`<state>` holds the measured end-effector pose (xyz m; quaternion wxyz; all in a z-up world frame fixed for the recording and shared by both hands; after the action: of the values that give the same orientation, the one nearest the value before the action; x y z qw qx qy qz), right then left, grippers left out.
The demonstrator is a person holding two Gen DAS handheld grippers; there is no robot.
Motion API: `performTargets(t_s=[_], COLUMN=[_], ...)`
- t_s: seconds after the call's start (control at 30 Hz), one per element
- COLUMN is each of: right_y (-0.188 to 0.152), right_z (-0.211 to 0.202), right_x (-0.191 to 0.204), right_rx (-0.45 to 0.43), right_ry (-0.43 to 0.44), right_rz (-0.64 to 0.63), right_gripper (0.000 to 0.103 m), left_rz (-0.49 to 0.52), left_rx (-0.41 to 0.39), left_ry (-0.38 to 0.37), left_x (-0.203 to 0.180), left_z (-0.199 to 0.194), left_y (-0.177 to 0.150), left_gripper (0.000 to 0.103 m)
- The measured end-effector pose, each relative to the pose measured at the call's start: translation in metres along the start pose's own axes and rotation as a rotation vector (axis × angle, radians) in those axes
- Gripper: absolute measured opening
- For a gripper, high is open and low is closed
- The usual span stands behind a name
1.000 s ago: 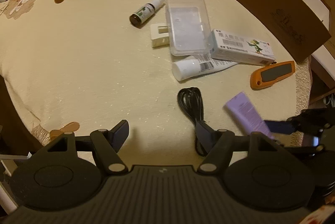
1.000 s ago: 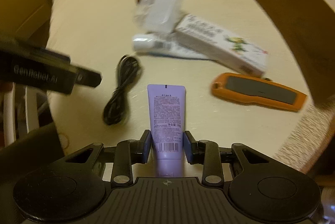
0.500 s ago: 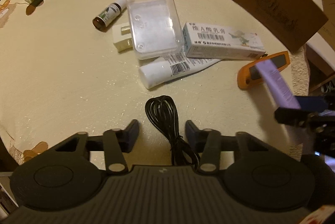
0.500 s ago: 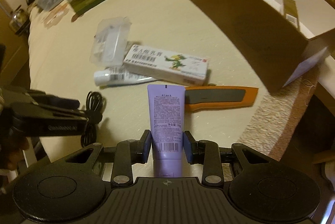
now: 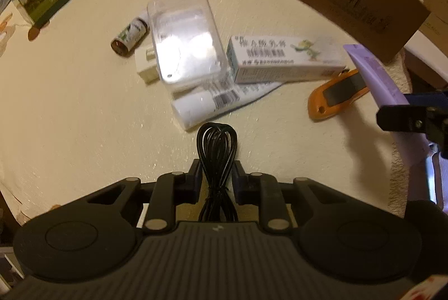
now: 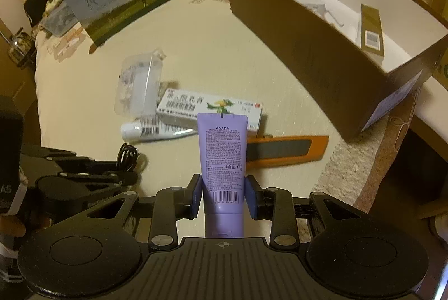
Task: Organize rigid objects
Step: 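Grasp the purple tube with the right tool while the left tool grasps the black cable, then carry the black cable and purple tube with both tools into the shoebox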
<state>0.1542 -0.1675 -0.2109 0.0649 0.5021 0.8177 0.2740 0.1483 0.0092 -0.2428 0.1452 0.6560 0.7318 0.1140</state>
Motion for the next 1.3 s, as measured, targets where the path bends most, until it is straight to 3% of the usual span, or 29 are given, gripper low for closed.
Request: performTargets(t_s=[0.33,0.63,1.0,1.3], right_y=[0.019,0.045,0.092,0.114], right_z=[-0.019,-0.044,-0.082,-0.088], right_x=[-0.009,-0.027,-0.081,-0.139], right_rx=[-0.068,-0.156,-0.294,-0.325], right_ry=[0.004,-0.018,-0.107,-0.177], right_rz=[0.011,0.021,0.058,0.138], right_gripper=[0.029,0.029,0.029,0.029], left_rz=[-0.028,-0.018,0.062,0.122], left_rx=[-0.132,-0.259,-0.379,-0.379], left_ry=[-0.024,-0.091,-0.226,-0.281], left_x=[-0.001,-0.022,-0.085,-0.144], left_z=[-0.049,-0.088,-0.118,-0.104], left_y=[0.035,0.082,0.160,0.208], left_gripper=[0.017,0.017,0.017,0.017])
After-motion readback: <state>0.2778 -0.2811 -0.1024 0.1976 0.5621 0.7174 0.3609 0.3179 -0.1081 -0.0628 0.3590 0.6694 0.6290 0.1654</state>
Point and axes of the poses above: each gripper's, at about its wrist camera, not at the fingertips, and z roughly the way its jaws point, x to its left, y to its top, the point moved 3 cm from there along z, roughly the way its jaws point, and after that the axes turned 10 degrees about -z, right-handed, at the moved point
